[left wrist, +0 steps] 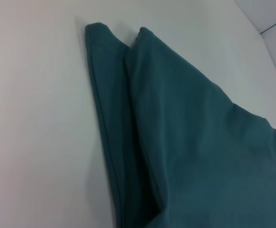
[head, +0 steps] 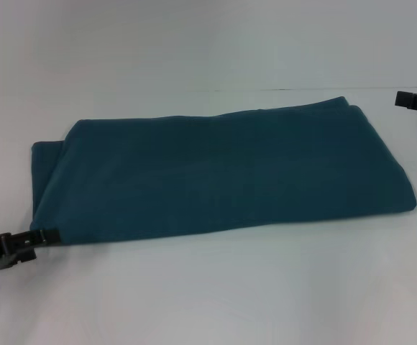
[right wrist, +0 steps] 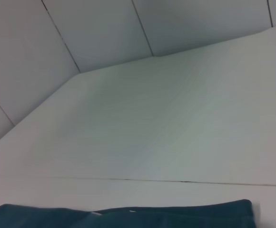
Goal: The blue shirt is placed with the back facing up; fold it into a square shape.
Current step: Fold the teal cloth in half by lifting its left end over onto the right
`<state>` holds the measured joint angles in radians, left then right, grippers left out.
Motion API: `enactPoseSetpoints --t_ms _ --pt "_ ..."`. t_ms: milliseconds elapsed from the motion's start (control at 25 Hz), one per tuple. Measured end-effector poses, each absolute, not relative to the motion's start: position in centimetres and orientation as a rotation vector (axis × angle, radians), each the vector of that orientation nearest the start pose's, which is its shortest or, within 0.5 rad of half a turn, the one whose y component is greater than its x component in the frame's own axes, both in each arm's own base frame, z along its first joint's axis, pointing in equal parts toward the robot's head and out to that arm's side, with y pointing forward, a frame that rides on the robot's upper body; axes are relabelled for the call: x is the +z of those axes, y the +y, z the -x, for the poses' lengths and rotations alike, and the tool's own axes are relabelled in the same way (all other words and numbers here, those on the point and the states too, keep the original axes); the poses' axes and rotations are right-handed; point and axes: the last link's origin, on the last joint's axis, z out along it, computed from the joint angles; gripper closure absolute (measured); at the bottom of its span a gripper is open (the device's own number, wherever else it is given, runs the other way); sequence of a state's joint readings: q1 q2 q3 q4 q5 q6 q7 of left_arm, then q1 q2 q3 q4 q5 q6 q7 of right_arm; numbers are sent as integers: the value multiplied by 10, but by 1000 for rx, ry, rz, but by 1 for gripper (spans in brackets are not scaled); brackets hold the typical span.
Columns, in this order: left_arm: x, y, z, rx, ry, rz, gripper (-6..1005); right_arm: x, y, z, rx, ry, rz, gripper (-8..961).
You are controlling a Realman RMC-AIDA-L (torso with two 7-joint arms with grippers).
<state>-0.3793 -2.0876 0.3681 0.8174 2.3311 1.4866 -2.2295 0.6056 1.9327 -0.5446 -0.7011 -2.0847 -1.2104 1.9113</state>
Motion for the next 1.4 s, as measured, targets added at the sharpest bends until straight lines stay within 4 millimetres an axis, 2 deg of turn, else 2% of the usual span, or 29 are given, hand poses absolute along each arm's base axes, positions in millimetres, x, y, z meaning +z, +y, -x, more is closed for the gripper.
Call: enactPoseSetpoints --t_ms 1400 --pt "46 303 363 -484 -1854 1948 158 103 403 -307 594 1168 2108 162"
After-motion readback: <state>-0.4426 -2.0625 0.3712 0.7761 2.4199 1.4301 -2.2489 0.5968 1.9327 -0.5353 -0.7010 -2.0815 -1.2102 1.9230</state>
